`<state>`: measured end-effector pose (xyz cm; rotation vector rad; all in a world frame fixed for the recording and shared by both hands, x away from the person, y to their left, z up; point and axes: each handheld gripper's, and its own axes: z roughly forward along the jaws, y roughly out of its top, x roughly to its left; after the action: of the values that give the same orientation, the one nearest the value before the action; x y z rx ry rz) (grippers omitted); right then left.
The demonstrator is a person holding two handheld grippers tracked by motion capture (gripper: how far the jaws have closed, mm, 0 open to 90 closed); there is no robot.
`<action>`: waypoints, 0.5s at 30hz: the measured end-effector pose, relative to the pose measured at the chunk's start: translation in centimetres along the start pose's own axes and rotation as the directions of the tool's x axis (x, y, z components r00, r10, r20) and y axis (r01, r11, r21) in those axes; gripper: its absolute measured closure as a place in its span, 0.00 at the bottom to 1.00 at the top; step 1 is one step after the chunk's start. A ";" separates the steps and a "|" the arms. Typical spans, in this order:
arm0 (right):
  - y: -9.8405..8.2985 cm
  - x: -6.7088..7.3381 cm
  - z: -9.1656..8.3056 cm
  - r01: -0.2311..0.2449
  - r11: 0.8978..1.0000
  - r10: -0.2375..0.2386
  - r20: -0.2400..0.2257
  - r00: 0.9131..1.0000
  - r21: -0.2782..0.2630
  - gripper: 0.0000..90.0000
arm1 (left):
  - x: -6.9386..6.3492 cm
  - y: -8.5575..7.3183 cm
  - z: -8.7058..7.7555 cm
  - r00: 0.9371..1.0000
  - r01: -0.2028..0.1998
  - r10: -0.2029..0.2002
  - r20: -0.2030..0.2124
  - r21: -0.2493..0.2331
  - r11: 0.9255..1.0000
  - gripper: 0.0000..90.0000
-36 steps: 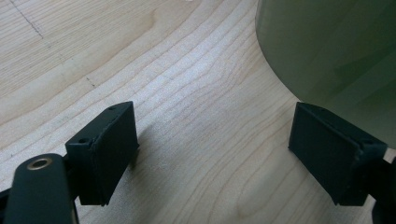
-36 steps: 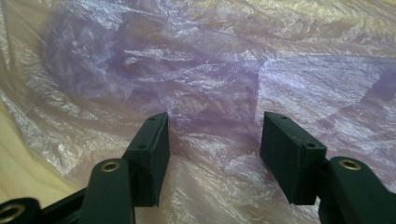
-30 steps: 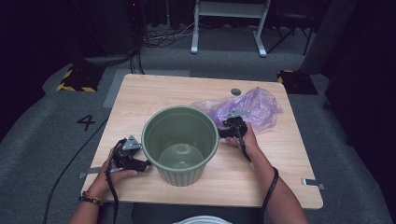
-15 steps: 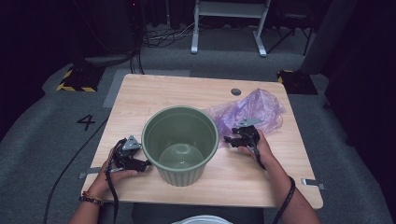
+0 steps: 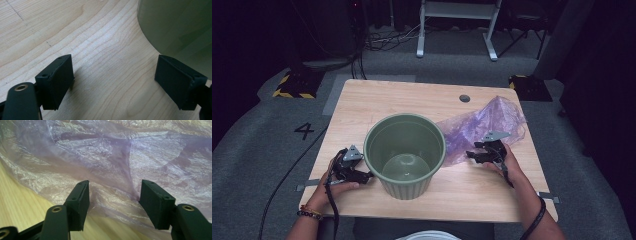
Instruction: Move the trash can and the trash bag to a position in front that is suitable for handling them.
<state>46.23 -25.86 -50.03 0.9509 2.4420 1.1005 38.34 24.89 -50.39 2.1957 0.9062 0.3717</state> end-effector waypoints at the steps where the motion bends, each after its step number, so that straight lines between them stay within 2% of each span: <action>1: -0.3 -0.1 -0.4 0.002 1.000 -0.002 -0.003 1.000 0.001 0.46 | 0.0 0.0 0.0 1.000 0.000 0.000 0.001 0.000 1.000 0.17; 8: -1.4 0.1 -1.5 0.030 1.000 -0.030 -0.032 0.999 -0.002 0.45 | 0.0 0.0 0.0 1.000 -0.005 0.005 -0.006 0.003 1.000 0.17; 14: -2.3 0.3 -2.9 0.060 0.998 -0.059 -0.059 0.997 0.024 0.44 | -0.1 0.0 -0.1 1.000 -0.001 0.001 -0.008 0.005 1.000 0.17; 15: -2.5 0.3 -3.5 0.066 0.997 -0.062 -0.061 0.996 0.050 0.45 | -0.1 0.0 -0.1 1.000 -0.014 0.014 0.002 0.005 1.000 0.17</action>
<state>43.13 -28.83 -49.56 0.8604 2.5411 1.0634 38.18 24.84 -50.34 2.2077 0.8916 0.3748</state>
